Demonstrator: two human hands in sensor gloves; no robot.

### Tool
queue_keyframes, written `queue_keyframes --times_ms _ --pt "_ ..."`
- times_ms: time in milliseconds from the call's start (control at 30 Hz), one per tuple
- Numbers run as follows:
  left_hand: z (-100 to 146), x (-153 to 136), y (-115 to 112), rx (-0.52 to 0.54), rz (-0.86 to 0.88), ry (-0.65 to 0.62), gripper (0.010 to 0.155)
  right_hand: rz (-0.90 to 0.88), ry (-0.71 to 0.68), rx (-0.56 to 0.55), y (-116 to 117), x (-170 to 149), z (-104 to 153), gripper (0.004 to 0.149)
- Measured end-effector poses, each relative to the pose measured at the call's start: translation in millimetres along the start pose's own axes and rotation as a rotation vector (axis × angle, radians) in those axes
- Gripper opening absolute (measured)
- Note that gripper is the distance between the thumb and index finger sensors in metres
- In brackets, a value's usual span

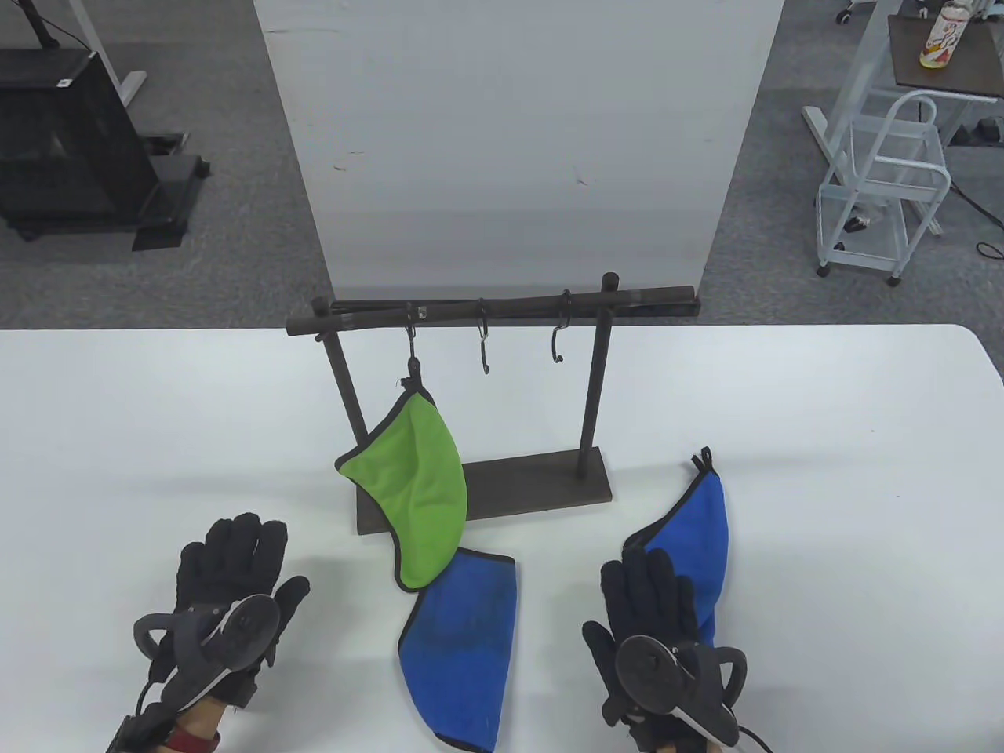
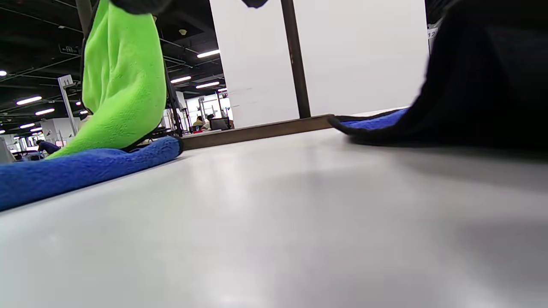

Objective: Hook hand towel onto s-hook

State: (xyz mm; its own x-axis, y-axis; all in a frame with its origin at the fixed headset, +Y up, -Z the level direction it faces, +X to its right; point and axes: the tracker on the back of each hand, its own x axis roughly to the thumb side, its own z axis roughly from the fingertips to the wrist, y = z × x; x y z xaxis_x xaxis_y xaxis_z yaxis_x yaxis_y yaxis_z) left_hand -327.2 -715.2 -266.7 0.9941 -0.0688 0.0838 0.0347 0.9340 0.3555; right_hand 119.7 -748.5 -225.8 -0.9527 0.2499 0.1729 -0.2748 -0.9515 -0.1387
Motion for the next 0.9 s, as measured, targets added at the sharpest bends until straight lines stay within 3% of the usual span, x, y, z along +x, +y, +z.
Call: queue_keyframes --times_ms 133,333,467,633,900 --pt "1.8 1.2 -0.2 -0.022 0.023 0.001 0.072 -0.007 -0.013 0.026 -12.0 22.2 -12.5 0.071" --pt "5.1 1.0 3.3 -0.021 0.053 0.001 0.072 0.010 -0.062 0.027 -51.1 83.8 -46.3 0.075" --pt "6.8 -0.7 3.2 -0.030 0.076 0.014 0.072 0.042 -0.087 0.078 -57.0 117.2 -72.5 0.078" --pt "7.4 -2.7 2.8 -0.034 0.107 0.033 0.072 0.242 -0.063 0.174 -31.2 153.5 -97.7 0.084" --pt "6.6 -4.5 2.0 -0.054 0.124 0.039 0.071 0.235 0.065 0.424 31.2 155.2 -116.9 0.087"
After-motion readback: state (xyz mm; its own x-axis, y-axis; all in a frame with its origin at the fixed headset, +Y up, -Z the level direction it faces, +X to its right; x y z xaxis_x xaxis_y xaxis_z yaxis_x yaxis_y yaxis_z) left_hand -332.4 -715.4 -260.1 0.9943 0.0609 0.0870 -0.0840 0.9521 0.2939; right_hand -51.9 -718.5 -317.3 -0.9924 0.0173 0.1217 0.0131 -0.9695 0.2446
